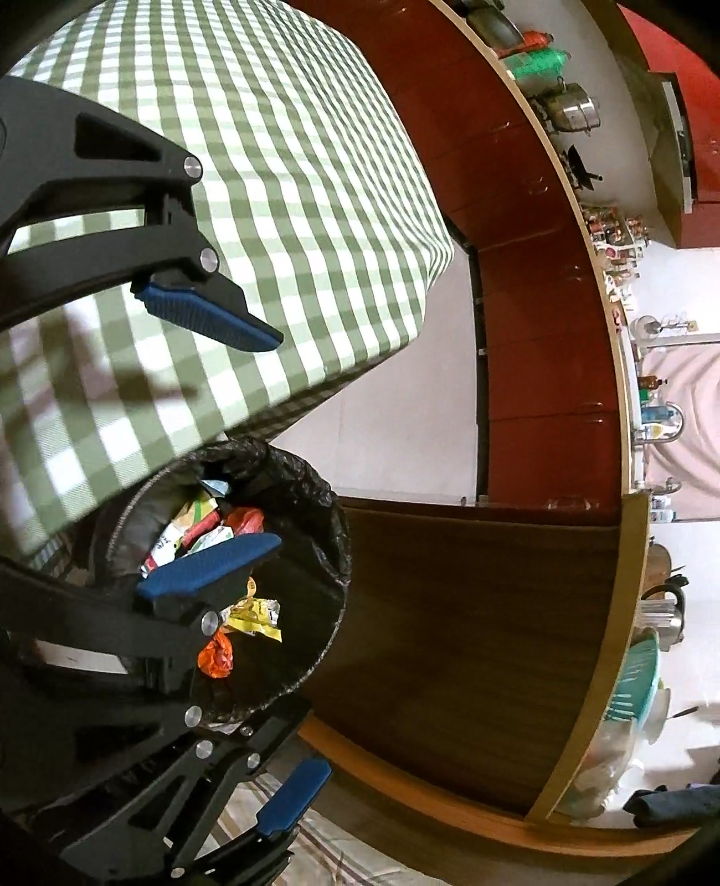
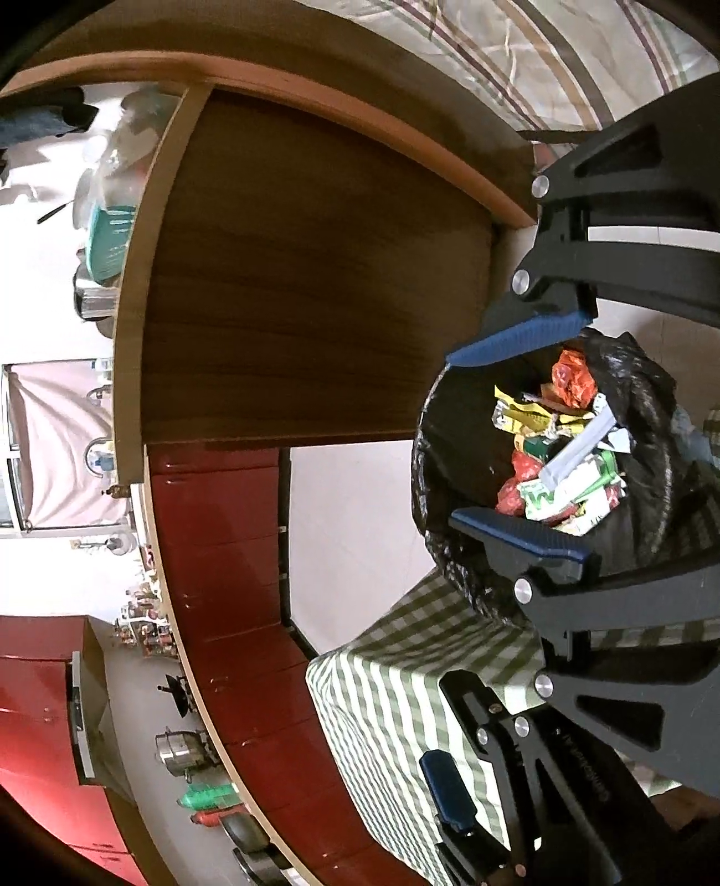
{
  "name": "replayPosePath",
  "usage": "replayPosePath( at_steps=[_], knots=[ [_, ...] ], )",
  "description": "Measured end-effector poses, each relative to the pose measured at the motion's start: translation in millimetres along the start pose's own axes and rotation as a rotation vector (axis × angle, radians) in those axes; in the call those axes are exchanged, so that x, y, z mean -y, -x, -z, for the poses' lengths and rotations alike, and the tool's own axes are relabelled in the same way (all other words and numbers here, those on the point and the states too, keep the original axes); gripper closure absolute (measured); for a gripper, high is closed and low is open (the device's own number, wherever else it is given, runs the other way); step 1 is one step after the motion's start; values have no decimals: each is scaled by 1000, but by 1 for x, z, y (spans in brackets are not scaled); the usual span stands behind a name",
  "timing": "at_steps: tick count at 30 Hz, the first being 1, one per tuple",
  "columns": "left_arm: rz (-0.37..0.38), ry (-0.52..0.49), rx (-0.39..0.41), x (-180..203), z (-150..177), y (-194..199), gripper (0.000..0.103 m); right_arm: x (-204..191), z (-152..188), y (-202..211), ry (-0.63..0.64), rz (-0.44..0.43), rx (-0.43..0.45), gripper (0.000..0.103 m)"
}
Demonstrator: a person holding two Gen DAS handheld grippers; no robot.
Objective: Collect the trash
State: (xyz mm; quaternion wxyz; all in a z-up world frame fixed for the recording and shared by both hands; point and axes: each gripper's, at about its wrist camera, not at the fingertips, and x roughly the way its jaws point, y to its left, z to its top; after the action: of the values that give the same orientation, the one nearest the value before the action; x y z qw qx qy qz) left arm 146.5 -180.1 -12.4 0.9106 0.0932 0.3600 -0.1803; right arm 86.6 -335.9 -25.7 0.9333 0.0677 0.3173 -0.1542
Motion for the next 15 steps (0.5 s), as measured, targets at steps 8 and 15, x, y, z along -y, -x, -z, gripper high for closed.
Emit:
replayPosePath(
  at_steps=[8, 15],
  knots=[
    [-23, 21, 38, -15, 17, 40, 30, -12, 6, 32, 23, 0, 25, 47],
    [-23, 58, 66, -30, 32, 74, 26, -18, 13, 61, 37, 6, 55, 44]
  ],
)
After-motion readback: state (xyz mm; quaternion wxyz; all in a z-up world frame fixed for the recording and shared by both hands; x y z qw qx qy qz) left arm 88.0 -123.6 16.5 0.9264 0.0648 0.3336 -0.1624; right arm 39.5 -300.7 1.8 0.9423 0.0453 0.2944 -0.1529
